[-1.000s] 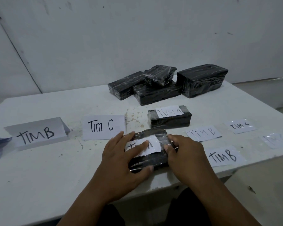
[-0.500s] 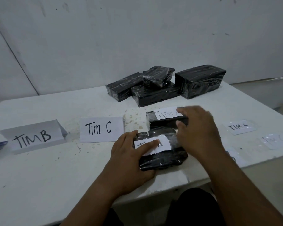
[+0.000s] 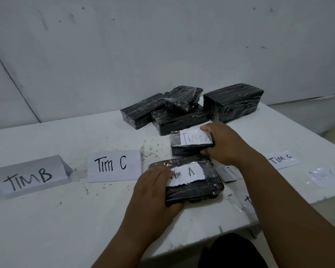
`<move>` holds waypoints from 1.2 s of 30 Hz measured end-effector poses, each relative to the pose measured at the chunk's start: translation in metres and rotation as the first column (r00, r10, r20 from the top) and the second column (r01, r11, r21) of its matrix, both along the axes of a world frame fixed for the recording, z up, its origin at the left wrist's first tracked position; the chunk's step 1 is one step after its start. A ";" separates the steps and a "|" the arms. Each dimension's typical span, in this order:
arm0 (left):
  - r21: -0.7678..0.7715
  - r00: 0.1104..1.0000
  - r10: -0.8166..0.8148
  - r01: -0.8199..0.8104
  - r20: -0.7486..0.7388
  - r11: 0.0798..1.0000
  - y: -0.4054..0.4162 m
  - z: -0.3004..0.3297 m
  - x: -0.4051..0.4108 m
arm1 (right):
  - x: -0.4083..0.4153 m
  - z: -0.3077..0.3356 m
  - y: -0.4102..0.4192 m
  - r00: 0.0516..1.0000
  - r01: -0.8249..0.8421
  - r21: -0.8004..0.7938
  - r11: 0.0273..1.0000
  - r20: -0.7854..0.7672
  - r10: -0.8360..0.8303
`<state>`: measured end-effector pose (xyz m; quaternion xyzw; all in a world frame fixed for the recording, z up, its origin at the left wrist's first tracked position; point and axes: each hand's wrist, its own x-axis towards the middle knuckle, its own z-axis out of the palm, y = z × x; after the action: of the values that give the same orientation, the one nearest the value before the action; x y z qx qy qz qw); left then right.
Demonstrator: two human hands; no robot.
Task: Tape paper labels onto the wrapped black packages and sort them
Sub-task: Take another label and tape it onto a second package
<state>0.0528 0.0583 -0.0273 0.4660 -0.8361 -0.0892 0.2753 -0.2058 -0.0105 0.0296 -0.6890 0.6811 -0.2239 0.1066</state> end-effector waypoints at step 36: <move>-0.039 0.958 0.199 -0.211 -0.208 0.977 0.002 0.006 -0.003 | 0.029 0.003 0.057 0.948 -0.118 -0.040 0.992 0.291 0.125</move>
<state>0.0498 0.0600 -0.0211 0.5299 -0.7531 -0.0818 0.3811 -0.1764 0.0467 0.0330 -0.6899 0.6115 -0.3240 0.2124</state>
